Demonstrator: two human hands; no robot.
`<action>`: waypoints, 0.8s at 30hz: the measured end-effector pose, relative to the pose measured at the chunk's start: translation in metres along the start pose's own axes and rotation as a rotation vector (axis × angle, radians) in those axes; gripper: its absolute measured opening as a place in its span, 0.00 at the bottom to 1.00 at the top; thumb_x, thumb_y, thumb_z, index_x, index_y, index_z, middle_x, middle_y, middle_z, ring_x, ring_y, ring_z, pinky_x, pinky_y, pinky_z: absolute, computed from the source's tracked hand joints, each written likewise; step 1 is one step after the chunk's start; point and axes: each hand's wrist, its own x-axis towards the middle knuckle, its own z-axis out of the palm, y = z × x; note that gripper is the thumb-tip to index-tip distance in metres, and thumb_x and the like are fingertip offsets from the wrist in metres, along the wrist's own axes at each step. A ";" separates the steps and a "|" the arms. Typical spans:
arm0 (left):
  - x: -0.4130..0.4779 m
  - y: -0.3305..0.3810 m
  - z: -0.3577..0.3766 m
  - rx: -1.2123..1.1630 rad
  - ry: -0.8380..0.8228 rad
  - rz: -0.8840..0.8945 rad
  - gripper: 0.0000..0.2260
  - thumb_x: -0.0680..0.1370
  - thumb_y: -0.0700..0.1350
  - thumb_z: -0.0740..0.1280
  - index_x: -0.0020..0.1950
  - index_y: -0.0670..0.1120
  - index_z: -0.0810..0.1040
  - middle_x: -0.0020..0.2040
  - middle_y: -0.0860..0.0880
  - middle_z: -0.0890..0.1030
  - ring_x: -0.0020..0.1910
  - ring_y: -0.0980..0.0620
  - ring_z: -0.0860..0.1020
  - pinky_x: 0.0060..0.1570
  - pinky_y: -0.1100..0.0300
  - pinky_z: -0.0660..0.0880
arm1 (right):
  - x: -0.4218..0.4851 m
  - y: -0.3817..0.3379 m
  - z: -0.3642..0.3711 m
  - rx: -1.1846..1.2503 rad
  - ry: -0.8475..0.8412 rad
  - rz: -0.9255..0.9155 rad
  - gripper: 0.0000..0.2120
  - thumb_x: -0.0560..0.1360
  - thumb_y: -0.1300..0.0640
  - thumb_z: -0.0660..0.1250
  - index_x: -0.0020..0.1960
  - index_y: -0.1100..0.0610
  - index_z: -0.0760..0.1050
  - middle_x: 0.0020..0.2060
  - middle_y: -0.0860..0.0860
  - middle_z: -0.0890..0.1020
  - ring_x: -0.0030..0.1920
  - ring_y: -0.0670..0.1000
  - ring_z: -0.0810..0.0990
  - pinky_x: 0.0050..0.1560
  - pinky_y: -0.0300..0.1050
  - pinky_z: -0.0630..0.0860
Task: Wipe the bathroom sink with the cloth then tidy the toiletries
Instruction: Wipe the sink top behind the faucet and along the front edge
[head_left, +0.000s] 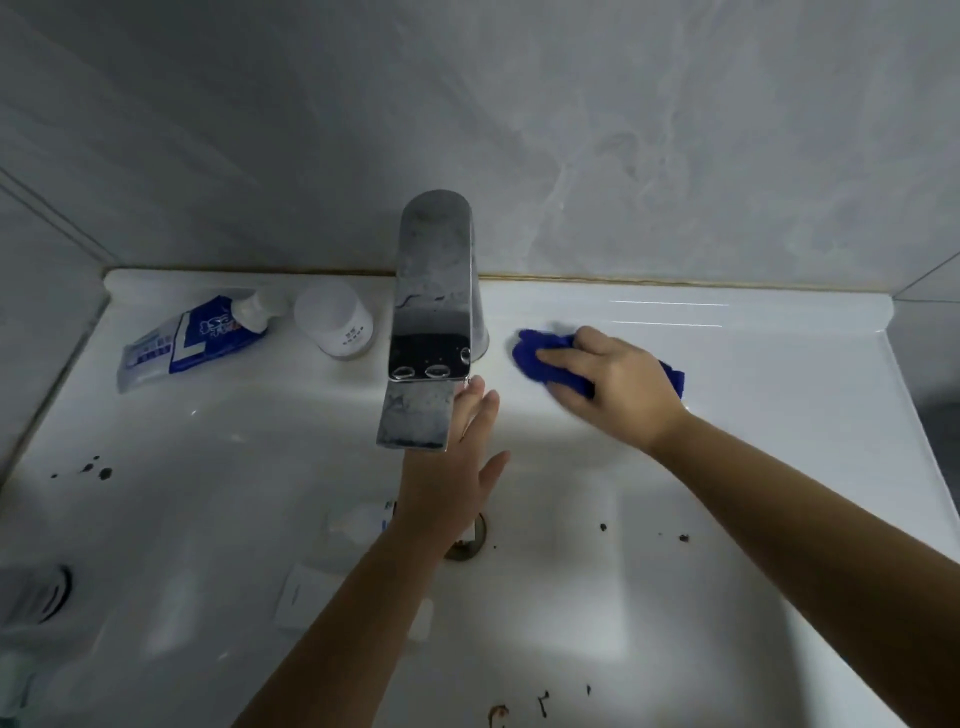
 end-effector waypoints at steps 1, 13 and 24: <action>0.000 -0.001 0.001 -0.007 -0.008 0.002 0.26 0.75 0.55 0.60 0.70 0.44 0.66 0.70 0.44 0.68 0.70 0.45 0.65 0.66 0.48 0.65 | 0.013 0.004 0.003 -0.014 0.100 0.063 0.14 0.70 0.57 0.69 0.55 0.59 0.79 0.44 0.58 0.80 0.39 0.60 0.80 0.37 0.47 0.78; 0.001 -0.010 0.000 -0.036 -0.001 0.058 0.26 0.74 0.54 0.61 0.69 0.44 0.67 0.69 0.43 0.70 0.68 0.46 0.65 0.62 0.46 0.71 | 0.012 0.004 0.010 -0.115 0.115 0.015 0.15 0.71 0.54 0.64 0.55 0.57 0.79 0.46 0.59 0.80 0.39 0.62 0.79 0.33 0.49 0.77; 0.001 0.004 -0.004 -0.016 0.047 0.011 0.24 0.74 0.54 0.60 0.67 0.44 0.68 0.67 0.42 0.72 0.68 0.48 0.63 0.53 0.52 0.76 | -0.015 0.027 -0.018 -0.094 0.052 0.071 0.15 0.67 0.57 0.69 0.54 0.56 0.80 0.45 0.58 0.81 0.40 0.62 0.82 0.38 0.49 0.78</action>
